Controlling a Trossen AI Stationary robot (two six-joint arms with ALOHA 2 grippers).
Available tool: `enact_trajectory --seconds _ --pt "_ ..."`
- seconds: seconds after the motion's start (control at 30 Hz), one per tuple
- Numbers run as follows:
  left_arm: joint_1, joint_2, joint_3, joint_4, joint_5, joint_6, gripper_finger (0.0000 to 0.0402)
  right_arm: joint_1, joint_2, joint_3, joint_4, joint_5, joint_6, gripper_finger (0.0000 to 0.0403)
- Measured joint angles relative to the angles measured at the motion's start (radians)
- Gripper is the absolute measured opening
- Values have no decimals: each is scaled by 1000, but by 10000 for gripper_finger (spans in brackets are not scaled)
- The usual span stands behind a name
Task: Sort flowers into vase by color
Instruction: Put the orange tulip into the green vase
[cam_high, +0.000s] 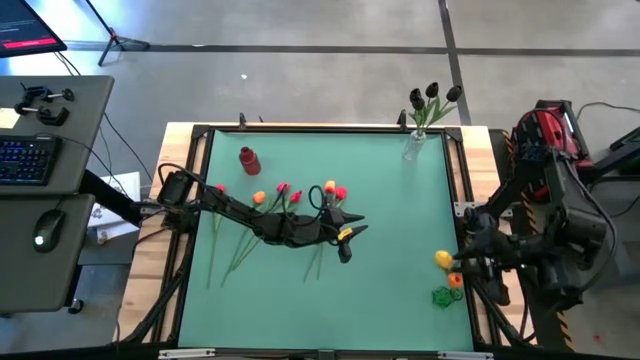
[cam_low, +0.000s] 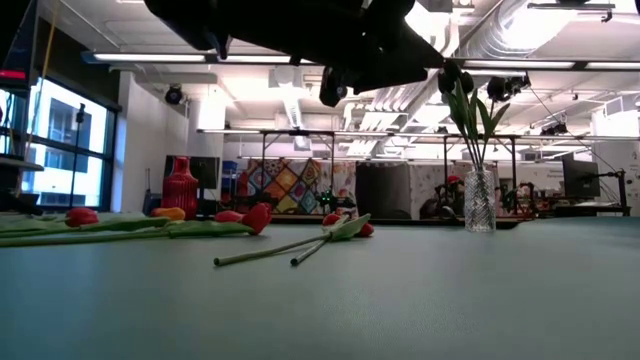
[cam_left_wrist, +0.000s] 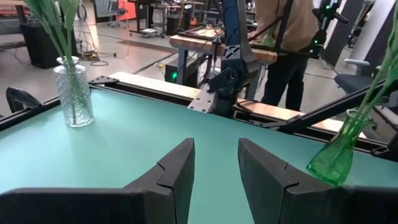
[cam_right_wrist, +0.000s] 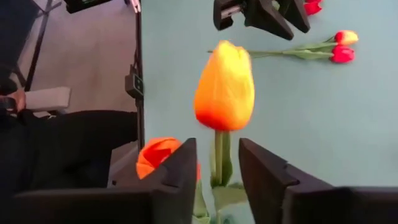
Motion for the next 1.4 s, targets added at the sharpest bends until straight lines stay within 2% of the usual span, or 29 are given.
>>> enact_trajectory --seconds 0.13,0.33,0.43,0.57,0.73,0.83,1.0,1.07,1.3,1.4 --pt "0 0 0 0 0 0 113 18 0 24 2 31 8 139" --pt "0 0 0 0 2 3 113 57 0 73 3 113 -1 146" --pt "-2 0 0 -7 2 18 113 76 0 101 11 189 -42 146" --pt "-3 -4 0 -83 0 1 113 95 -1 143 56 357 -190 146" --pt "-3 -84 0 -443 -72 -117 113 94 -1 139 143 570 -416 146" --pt "-2 -154 0 -720 -103 -231 113 64 4 125 139 615 -445 146" --pt "50 -241 0 -1166 -20 -461 113 6 15 79 140 626 -445 146" --pt "69 -258 0 -1325 -17 -521 113 -16 23 62 141 621 -428 146" --pt "114 -314 0 -1724 -12 -693 113 -51 68 45 142 574 -409 146" --pt "114 -319 -1 -1833 -10 -756 113 -55 91 45 142 573 -411 146"
